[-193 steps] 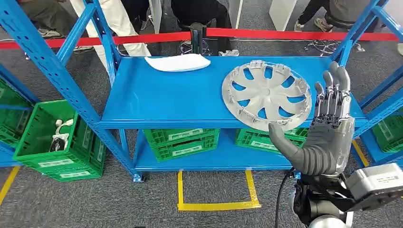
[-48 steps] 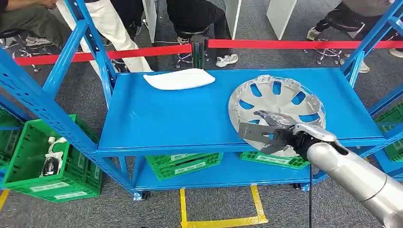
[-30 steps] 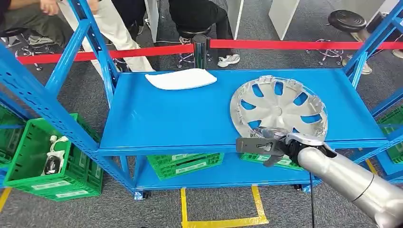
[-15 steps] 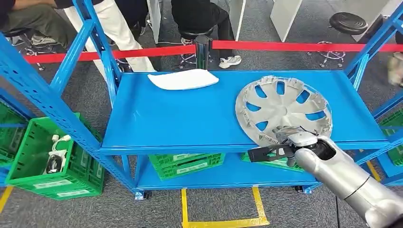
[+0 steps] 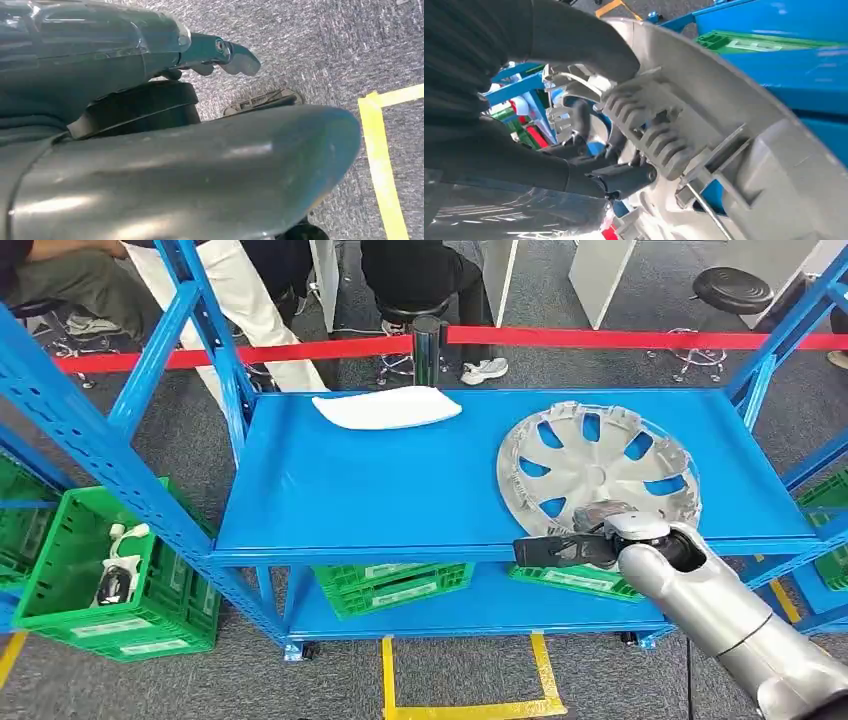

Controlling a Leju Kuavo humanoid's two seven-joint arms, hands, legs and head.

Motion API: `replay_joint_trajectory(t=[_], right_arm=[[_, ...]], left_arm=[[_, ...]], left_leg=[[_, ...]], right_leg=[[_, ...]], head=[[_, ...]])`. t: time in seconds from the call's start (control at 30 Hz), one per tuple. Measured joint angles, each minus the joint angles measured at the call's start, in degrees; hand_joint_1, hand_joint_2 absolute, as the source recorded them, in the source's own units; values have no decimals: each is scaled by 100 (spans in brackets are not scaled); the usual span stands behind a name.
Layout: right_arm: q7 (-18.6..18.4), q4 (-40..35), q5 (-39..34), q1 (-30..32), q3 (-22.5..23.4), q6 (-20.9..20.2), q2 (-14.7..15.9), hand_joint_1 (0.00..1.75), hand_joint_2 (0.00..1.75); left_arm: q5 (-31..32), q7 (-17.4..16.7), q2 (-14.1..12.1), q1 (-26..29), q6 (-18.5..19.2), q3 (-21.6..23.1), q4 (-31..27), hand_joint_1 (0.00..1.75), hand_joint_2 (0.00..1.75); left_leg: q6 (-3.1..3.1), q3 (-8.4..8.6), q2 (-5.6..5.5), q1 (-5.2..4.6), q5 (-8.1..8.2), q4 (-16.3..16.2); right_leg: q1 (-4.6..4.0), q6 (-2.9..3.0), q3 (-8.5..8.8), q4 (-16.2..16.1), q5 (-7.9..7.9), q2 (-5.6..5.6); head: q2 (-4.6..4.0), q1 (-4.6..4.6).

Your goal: Take the parts from the cabinet and place them on the table.

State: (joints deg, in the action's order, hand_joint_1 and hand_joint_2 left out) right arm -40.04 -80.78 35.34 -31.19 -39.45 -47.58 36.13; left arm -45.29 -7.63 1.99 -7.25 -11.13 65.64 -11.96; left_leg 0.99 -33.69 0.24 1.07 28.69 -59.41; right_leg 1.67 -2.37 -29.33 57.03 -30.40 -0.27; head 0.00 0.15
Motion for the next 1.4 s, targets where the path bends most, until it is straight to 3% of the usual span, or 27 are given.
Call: replay_joint_trajectory(t=[0.37, 0.7, 0.77, 0.83, 0.93, 1.13, 1.2, 1.4], right_arm=[[0, 0, -100, 18, 57, 74, -72, 175, 175], [0, 22, -604, 3, 31, 604, -61, 175, 175], [0, 20, -959, -12, -6, 1109, -35, 175, 175], [77, -18, -1268, -80, -101, 1871, 11, 175, 175], [743, -148, -1305, -205, -208, 3909, 57, 175, 175], [1402, -510, -1309, -148, -35, 5798, 129, 175, 175], [1543, -704, -1263, -45, 142, 6101, 140, 175, 175], [1524, -1075, -1067, 52, 422, 5989, 190, 175, 175]], left_arm=[[2, 13, 0, 0, -24, 7, 0, 0, 0], [-18, 28, 0, 1, -61, 7, 0, 0, 0], [-48, 50, -2, 1, -77, 7, 0, 0, 0], [-94, 68, -4, 2, -90, 4, 0, 0, 0], [-164, 79, -4, 2, -144, 4, 0, 0, 0], [-181, 52, -4, 3, -186, 4, 0, 0, 0], [-168, 48, -4, 3, -192, 4, 0, 0, 0], [-160, 142, 2, 3, -234, 4, 0, 0, 0]], left_leg=[[-2, 5, -3, 0, -2, 0], [-2, 6, -3, 0, -2, 0], [-2, 3, 0, -1, -2, 0], [-2, -2, 10, -2, -2, 0], [-2, -4, 24, -2, -2, 0], [-3, -9, 16, -2, -1, -1], [-5, -12, 15, -2, 1, -1], [-6, -15, -3, -2, 2, -1]], right_leg=[[0, -5, 8, -3, 4, 1], [0, -6, 10, -4, 6, 2], [0, -7, 9, -4, 6, 1], [0, -11, 3, -3, 9, 1], [1, -11, -5, -3, 9, 5], [1, -10, -9, -3, 8, 13], [1, -11, -12, -4, 8, 14], [1, -11, -15, -4, 7, 5]], head=[[0, 0], [0, 0], [0, 2], [0, 0], [0, -2], [0, 0], [0, 0], [0, 2]])
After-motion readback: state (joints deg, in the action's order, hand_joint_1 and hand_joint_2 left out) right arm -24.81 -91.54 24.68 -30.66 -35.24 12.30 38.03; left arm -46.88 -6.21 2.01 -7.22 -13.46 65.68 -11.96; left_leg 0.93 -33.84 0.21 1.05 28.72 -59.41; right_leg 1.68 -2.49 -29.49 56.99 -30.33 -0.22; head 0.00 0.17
